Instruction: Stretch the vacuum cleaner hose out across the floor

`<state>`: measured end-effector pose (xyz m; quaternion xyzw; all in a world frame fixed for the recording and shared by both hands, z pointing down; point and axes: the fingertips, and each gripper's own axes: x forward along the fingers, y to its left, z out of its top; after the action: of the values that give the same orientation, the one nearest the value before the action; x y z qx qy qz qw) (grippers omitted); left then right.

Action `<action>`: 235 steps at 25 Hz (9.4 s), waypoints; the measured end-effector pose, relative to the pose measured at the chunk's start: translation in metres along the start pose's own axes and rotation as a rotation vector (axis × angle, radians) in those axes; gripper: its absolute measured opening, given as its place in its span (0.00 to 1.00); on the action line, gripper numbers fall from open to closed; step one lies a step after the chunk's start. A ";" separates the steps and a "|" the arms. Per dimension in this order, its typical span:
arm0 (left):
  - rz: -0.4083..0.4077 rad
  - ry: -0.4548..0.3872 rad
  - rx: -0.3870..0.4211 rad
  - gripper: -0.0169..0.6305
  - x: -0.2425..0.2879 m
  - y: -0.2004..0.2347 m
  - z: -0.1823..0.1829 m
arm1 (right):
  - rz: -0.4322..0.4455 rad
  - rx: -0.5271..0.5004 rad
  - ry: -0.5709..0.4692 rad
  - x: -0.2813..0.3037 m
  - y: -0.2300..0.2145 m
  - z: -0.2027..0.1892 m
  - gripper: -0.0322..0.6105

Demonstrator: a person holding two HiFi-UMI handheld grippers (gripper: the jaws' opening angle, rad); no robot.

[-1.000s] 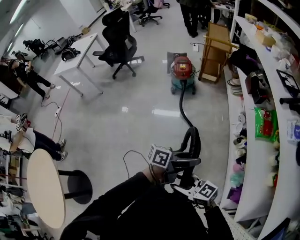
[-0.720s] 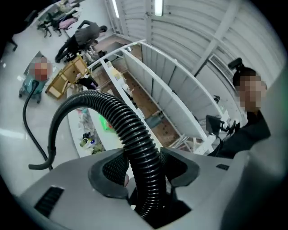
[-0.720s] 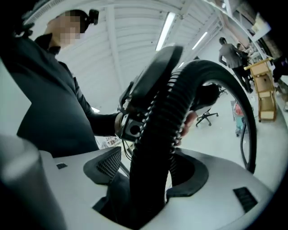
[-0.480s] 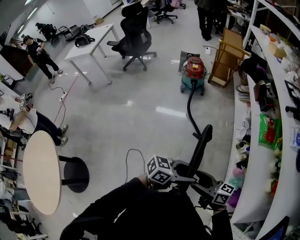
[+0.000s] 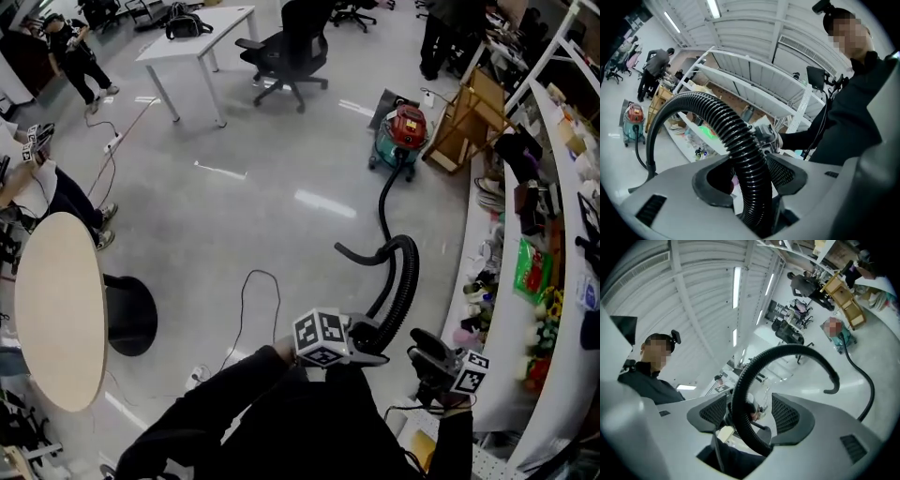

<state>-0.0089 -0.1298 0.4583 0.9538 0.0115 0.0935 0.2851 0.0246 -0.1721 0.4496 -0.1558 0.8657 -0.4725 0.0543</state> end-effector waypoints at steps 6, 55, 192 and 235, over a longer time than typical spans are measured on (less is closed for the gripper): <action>-0.048 0.146 0.040 0.38 -0.020 -0.037 -0.062 | 0.044 0.135 0.027 0.082 0.012 -0.038 0.53; -0.064 -0.116 -0.198 0.34 0.024 -0.274 -0.157 | 0.090 0.066 -0.140 -0.112 0.143 -0.226 0.44; 0.363 -0.423 -0.193 0.24 0.082 -0.937 -0.467 | -0.343 -0.723 0.158 -0.338 0.509 -0.942 0.40; -0.684 1.113 0.128 0.24 0.104 -1.050 -0.874 | -0.301 -0.008 0.251 -0.354 0.582 -1.113 0.47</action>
<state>-0.0360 1.2303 0.6197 0.7205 0.4654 0.4765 0.1930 -0.0365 1.1268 0.5544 -0.2238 0.8344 -0.4877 -0.1259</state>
